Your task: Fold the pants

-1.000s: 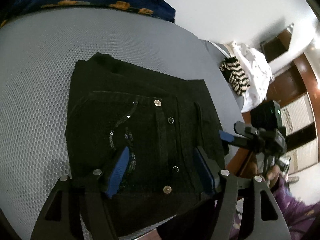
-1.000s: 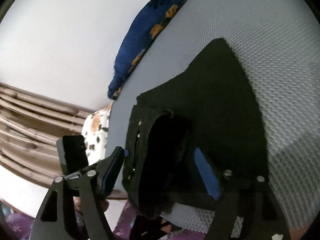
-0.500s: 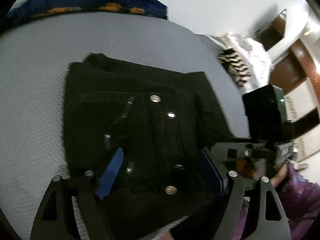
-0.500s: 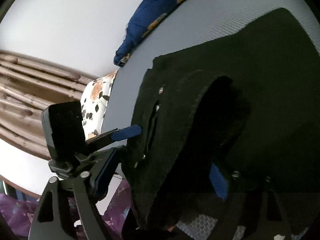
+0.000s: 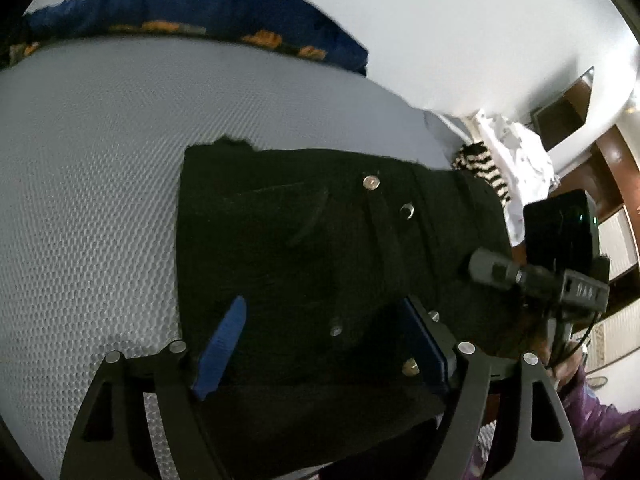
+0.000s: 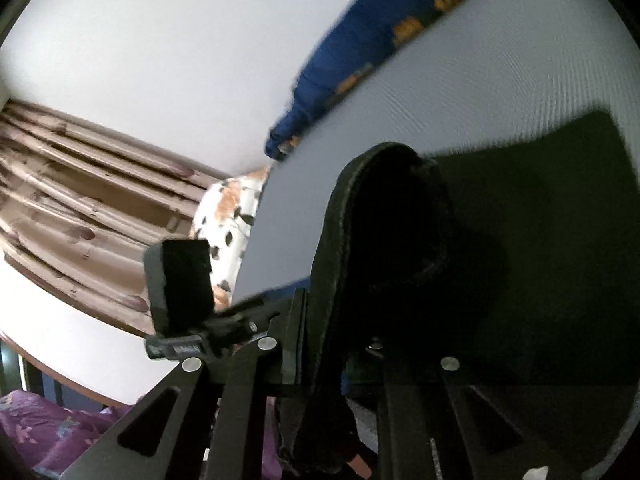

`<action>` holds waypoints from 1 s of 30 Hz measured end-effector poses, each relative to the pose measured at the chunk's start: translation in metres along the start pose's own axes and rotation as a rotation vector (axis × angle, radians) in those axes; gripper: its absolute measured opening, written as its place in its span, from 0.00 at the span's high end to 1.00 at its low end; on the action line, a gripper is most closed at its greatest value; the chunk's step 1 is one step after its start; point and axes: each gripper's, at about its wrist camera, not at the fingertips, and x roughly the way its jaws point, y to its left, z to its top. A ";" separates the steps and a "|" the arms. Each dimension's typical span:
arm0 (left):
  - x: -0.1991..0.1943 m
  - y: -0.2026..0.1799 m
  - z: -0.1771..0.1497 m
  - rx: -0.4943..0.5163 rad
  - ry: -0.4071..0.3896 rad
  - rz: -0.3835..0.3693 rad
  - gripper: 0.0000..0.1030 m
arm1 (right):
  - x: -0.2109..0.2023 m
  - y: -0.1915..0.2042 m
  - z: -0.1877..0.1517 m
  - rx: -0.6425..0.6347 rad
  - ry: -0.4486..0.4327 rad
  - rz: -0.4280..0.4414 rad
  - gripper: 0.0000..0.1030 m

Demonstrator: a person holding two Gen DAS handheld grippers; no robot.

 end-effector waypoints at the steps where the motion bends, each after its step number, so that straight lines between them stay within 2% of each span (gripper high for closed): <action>1: -0.001 -0.003 0.002 0.001 -0.007 -0.006 0.18 | -0.006 0.001 0.005 -0.013 -0.011 -0.008 0.88; 4: 0.007 -0.007 0.004 0.012 -0.010 -0.011 0.15 | -0.029 -0.006 0.021 -0.034 -0.039 -0.058 0.88; 6: 0.020 -0.009 0.005 0.018 0.017 -0.002 0.15 | -0.039 -0.023 0.026 -0.027 -0.045 -0.118 0.88; 11: 0.044 -0.009 0.004 0.017 0.057 0.009 0.15 | -0.041 -0.085 0.012 0.110 -0.032 -0.202 0.88; 13: 0.047 -0.012 0.003 0.026 0.065 0.016 0.15 | -0.043 -0.100 0.004 0.163 -0.047 -0.177 0.88; 17: 0.050 -0.017 0.006 0.055 0.079 0.041 0.15 | -0.048 -0.091 0.003 0.145 -0.082 -0.158 0.88; 24: 0.057 -0.023 0.011 0.083 0.057 0.067 0.15 | -0.057 -0.114 0.001 0.144 -0.082 -0.186 0.88; 30: 0.067 -0.041 0.005 0.173 0.039 0.126 0.15 | -0.055 -0.119 -0.003 0.118 -0.084 -0.192 0.89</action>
